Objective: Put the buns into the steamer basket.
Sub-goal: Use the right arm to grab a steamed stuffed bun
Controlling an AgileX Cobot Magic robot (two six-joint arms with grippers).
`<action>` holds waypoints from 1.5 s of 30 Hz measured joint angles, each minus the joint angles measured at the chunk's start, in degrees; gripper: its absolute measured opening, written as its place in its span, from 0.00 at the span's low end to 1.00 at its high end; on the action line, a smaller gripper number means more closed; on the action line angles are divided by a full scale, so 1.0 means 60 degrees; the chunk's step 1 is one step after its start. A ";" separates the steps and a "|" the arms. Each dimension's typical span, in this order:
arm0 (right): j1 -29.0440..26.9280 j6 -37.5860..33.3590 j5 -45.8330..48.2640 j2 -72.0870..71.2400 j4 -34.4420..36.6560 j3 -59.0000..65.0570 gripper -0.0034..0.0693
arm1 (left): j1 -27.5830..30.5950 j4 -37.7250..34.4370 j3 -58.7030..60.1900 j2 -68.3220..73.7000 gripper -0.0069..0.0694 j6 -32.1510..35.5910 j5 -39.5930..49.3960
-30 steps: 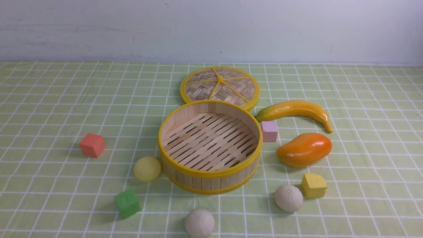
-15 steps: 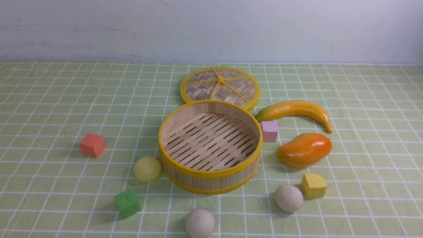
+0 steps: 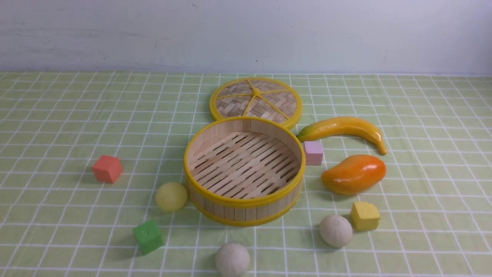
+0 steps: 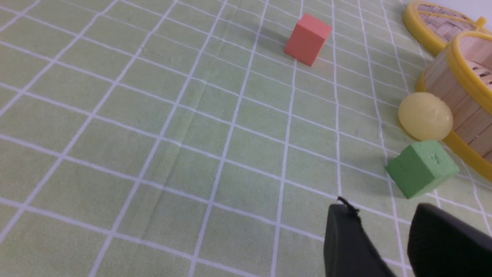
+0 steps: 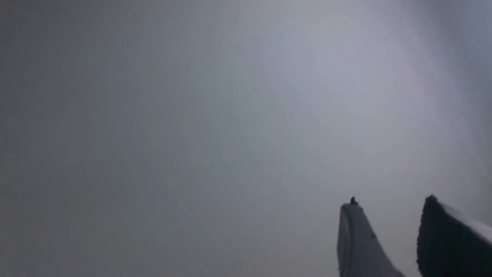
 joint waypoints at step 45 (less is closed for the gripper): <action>0.3906 -0.3158 0.6320 1.3836 0.0870 -0.4656 0.38 | 0.0000 0.0000 0.0000 0.0000 0.40 0.0000 0.0000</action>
